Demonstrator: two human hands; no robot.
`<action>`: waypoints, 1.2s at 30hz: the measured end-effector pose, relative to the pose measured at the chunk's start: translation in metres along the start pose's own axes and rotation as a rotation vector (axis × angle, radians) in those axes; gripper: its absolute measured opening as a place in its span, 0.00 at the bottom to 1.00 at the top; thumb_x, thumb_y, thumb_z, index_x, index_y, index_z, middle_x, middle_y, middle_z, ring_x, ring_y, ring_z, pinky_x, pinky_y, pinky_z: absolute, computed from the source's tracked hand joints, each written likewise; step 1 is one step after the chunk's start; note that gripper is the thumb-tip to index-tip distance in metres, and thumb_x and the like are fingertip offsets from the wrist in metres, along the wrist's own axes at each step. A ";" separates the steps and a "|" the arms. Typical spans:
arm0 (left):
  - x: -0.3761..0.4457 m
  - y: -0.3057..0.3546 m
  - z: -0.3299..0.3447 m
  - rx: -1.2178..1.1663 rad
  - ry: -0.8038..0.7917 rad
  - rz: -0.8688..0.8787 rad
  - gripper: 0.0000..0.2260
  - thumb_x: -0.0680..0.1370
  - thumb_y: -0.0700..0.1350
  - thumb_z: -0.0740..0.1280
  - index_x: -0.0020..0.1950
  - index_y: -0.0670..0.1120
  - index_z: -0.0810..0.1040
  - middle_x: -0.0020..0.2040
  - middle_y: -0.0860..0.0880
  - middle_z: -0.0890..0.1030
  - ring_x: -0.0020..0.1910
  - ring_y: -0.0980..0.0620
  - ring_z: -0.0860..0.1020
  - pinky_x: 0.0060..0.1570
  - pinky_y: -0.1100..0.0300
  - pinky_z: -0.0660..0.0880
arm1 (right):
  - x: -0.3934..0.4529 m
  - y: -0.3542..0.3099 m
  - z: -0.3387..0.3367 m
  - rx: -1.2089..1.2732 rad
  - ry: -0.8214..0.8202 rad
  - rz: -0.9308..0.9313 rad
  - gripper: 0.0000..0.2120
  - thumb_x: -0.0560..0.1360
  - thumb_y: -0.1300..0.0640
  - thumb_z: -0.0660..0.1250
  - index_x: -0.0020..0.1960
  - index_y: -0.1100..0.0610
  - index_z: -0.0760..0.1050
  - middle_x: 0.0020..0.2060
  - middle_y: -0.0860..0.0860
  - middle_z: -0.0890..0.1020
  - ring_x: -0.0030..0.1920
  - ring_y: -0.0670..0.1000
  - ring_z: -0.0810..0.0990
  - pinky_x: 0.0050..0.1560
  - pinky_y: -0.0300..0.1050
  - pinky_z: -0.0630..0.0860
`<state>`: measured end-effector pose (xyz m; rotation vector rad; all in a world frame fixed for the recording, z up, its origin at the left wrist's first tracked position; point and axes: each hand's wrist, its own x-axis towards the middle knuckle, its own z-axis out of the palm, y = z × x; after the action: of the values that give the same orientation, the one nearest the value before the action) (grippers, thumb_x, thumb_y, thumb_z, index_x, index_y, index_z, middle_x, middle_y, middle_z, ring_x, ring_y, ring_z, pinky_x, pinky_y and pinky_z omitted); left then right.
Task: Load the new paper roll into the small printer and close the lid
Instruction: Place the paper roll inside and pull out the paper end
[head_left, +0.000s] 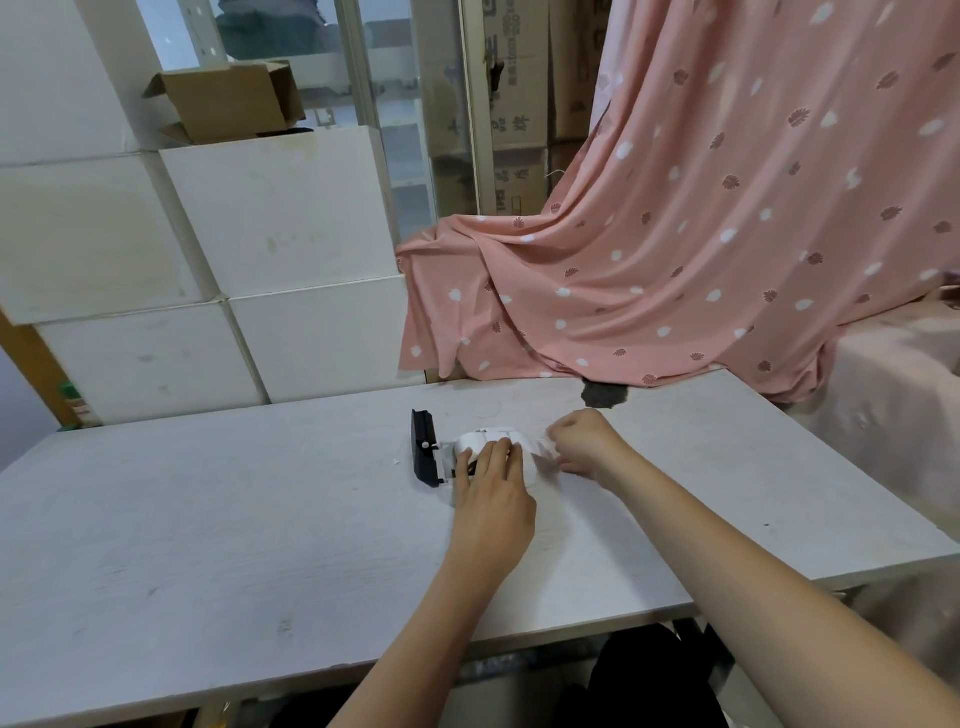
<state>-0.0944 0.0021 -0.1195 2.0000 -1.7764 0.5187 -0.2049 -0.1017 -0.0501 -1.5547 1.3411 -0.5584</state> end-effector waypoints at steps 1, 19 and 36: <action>0.000 0.000 0.001 -0.011 0.001 -0.004 0.24 0.67 0.40 0.69 0.64 0.41 0.77 0.62 0.45 0.78 0.63 0.46 0.75 0.68 0.42 0.68 | -0.001 -0.004 -0.003 0.078 -0.017 0.079 0.07 0.79 0.61 0.63 0.56 0.59 0.75 0.46 0.58 0.77 0.45 0.59 0.80 0.54 0.56 0.82; -0.002 -0.003 0.002 -0.139 0.050 -0.029 0.20 0.72 0.42 0.65 0.64 0.41 0.77 0.63 0.45 0.78 0.65 0.47 0.74 0.69 0.49 0.58 | -0.028 -0.012 0.008 0.465 -0.162 0.328 0.07 0.83 0.60 0.60 0.60 0.57 0.65 0.46 0.60 0.72 0.38 0.60 0.80 0.49 0.59 0.81; -0.002 0.000 -0.020 -0.226 0.062 0.033 0.22 0.72 0.34 0.62 0.65 0.45 0.76 0.62 0.46 0.78 0.63 0.47 0.75 0.69 0.46 0.67 | -0.010 -0.006 0.035 0.670 0.219 0.187 0.12 0.67 0.67 0.79 0.38 0.63 0.74 0.32 0.57 0.80 0.28 0.52 0.77 0.33 0.45 0.76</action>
<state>-0.0946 0.0149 -0.1037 1.7850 -1.7493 0.3679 -0.1763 -0.0806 -0.0574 -0.8328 1.2622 -0.9611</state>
